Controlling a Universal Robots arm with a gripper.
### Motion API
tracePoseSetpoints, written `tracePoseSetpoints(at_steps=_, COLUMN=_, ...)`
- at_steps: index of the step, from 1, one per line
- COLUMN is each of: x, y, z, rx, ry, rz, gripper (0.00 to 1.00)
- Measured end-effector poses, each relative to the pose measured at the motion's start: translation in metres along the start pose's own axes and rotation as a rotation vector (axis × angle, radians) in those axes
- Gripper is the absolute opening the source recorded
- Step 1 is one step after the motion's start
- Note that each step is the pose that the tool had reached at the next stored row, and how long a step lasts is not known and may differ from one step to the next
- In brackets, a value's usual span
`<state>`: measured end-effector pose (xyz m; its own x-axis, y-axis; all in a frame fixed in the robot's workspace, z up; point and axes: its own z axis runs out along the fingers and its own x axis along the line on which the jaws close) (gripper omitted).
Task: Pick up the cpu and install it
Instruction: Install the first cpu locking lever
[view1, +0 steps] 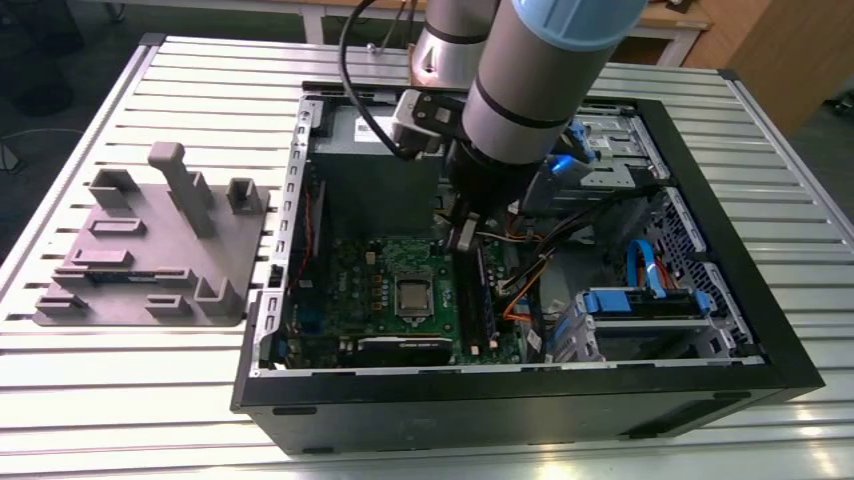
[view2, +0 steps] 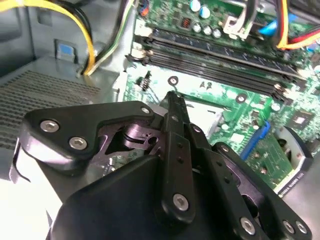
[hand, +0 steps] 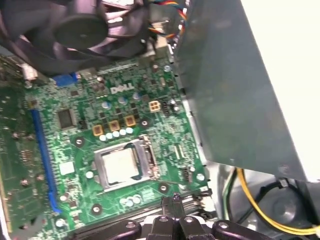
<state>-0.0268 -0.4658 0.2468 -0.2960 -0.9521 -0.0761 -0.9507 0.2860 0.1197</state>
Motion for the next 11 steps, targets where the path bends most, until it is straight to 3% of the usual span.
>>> tracePoseSetpoints(at_steps=6, x=-0.0126, y=0.0005, z=0.0013, rx=0.0000, ry=-0.0001, rz=0.000, gripper=0.10)
tracePoseSetpoints(at_steps=11, x=-0.0169, y=0.0017, z=0.0030, rx=-0.0005, ry=-0.0018, rz=0.000, gripper=0.10)
